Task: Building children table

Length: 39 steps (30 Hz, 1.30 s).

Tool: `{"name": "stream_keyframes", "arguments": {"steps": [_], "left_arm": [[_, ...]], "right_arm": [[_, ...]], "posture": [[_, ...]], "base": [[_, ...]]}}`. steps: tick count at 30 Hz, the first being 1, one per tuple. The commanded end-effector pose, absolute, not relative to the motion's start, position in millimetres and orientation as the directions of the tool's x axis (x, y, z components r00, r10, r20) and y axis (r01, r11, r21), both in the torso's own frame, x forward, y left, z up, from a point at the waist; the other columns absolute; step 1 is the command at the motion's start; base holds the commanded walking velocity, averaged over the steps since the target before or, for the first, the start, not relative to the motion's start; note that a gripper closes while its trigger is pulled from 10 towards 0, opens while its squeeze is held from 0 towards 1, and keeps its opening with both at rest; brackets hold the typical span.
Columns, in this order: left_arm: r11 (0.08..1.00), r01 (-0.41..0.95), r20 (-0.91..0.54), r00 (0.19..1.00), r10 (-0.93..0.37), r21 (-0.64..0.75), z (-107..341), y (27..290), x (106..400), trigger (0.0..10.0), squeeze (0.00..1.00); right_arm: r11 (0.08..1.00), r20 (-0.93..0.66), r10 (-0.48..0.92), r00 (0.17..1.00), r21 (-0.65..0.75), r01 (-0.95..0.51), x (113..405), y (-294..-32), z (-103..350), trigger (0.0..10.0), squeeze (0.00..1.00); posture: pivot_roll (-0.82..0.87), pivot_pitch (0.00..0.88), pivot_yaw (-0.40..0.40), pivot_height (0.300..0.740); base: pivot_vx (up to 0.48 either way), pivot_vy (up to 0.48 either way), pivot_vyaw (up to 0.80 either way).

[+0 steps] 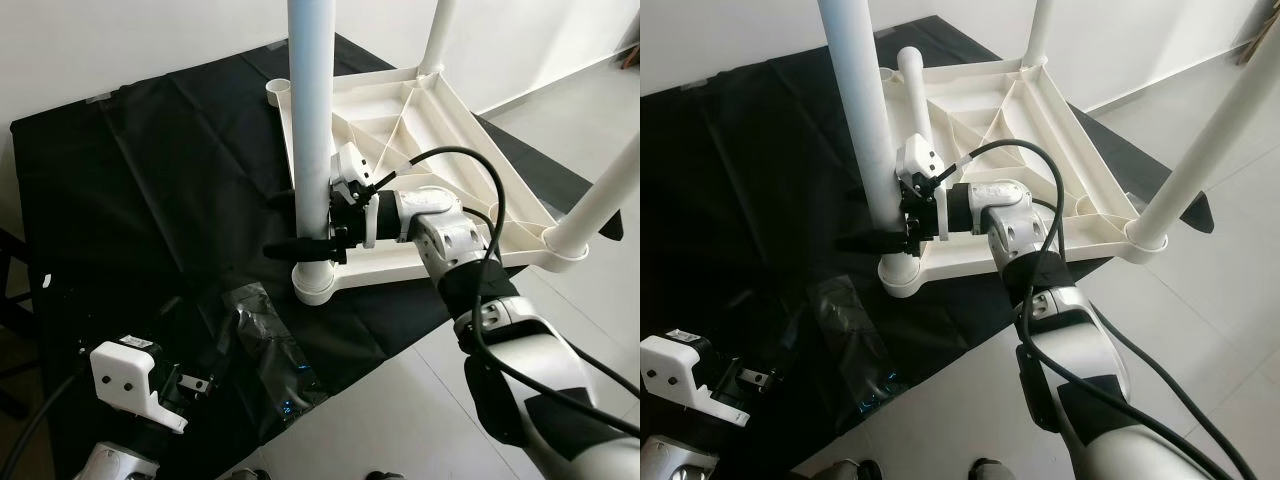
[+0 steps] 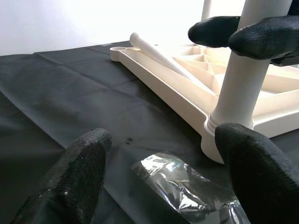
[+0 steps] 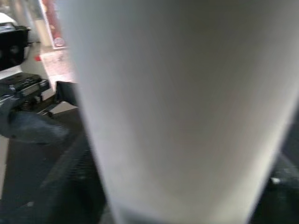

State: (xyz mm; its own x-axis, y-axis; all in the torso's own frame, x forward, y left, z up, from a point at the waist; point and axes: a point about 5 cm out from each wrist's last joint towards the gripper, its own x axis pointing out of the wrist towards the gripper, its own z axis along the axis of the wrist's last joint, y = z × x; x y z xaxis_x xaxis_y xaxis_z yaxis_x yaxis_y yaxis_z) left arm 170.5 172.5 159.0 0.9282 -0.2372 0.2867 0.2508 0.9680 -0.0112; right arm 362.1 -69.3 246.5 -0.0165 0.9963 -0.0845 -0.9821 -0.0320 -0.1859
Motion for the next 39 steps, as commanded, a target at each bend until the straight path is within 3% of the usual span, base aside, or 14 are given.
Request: {"name": "stream_keyframes", "arguments": {"steps": [1,14,16,18,20,21,22,24,25,28,33,34,35,39], "left_arm": [[0.969,0.247,0.274,0.932,-0.236,-0.006,158.9,173.2,168.0,10.0,0.00],[0.969,0.248,0.276,0.932,-0.235,-0.010,157.6,172.4,170.2,10.0,0.00],[0.969,0.248,0.279,0.931,-0.235,-0.013,157.0,171.8,170.9,10.0,0.00],[0.969,0.248,0.279,0.931,-0.235,-0.013,157.0,171.8,170.9,10.0,0.00],[0.968,0.251,0.279,0.931,-0.237,-0.015,156.5,171.2,171.5,10.0,0.00],[0.968,0.251,0.279,0.931,-0.237,-0.015,156.5,171.2,171.5,10.0,0.00],[0.968,0.252,0.279,0.930,-0.238,-0.015,156.3,171.7,171.6,10.0,0.00],[0.968,0.252,0.279,0.930,-0.238,-0.015,156.3,171.7,171.6,10.0,0.00],[0.968,0.250,0.280,0.930,-0.237,-0.011,156.8,173.5,172.7,10.0,0.00],[0.969,0.248,0.278,0.931,-0.236,-0.007,156.3,174.5,173.7,10.0,0.00],[0.966,0.257,0.274,0.930,-0.246,-0.005,155.1,174.4,175.5,10.0,0.00],[0.966,0.259,0.274,0.929,-0.247,-0.005,155.0,174.4,175.8,10.0,0.00],[0.966,0.258,0.274,0.929,-0.246,-0.006,154.9,174.4,175.8,10.0,0.00],[0.968,0.252,0.276,0.931,-0.240,-0.008,154.9,174.8,175.7,10.0,0.00]], "right_arm": [[-0.070,-0.079,0.995,-0.055,-0.196,-0.978,361.4,-64.9,250.0,0.0,0.00],[-0.017,-0.050,0.999,-0.006,-0.216,-0.976,365.3,-77.2,245.2,0.0,0.00],[0.132,-0.033,0.989,0.146,-0.260,-0.956,365.6,-94.0,238.7,0.0,0.00],[0.132,-0.033,0.989,0.146,-0.260,-0.956,365.6,-94.0,238.7,0.0,0.00],[0.400,-0.005,0.909,0.416,-0.263,-0.878,367.0,-105.5,228.2,0.0,0.00],[0.400,-0.005,0.909,0.416,-0.263,-0.878,367.0,-105.5,228.2,0.0,0.00],[0.594,-0.008,0.778,0.629,-0.317,-0.739,365.1,-104.2,217.1,0.0,0.00],[0.594,-0.008,0.778,0.629,-0.317,-0.739,365.1,-104.2,217.1,0.0,0.00],[0.830,0.023,0.525,0.851,-0.233,-0.506,320.0,-78.9,184.5,0.0,0.00],[0.867,0.034,0.471,0.882,-0.202,-0.455,295.0,-62.5,177.9,0.0,0.00],[0.832,0.048,0.534,0.844,-0.206,-0.514,298.3,-45.1,179.3,0.0,0.00],[0.825,0.036,0.546,0.837,-0.198,-0.529,299.3,-43.6,178.2,6.0,0.00],[0.817,0.025,0.559,0.829,-0.190,-0.545,300.0,-42.9,177.2,10.0,0.00],[0.796,0.000,0.584,0.812,-0.200,-0.572,301.0,-43.7,177.8,10.0,0.00]], "posture": [[0.10,0.226,0.006,0.740],[0.08,0.210,0.008,0.740],[0.07,0.206,0.009,0.740],[0.07,0.206,0.009,0.740],[0.07,0.205,0.005,0.740],[0.07,0.205,0.005,0.740],[0.07,0.205,-0.002,0.740],[0.07,0.205,-0.002,0.740],[0.09,0.208,0.020,0.740],[0.07,0.189,0.031,0.740],[0.08,0.182,0.021,0.740],[0.08,0.186,0.021,0.740],[0.08,0.188,0.021,0.740],[0.07,0.188,0.022,0.740]], "base": [[0.000,0.000,0.00],[0.000,0.000,0.00],[0.000,0.000,0.00],[0.000,0.000,0.00],[0.000,0.000,0.00],[0.000,0.000,0.00],[0.000,0.000,0.00],[0.000,0.000,0.00],[0.000,0.000,0.00],[0.000,0.000,0.00],[0.000,0.000,0.00],[0.000,0.000,0.00],[0.000,0.000,0.00],[0.000,0.000,0.00]]}}
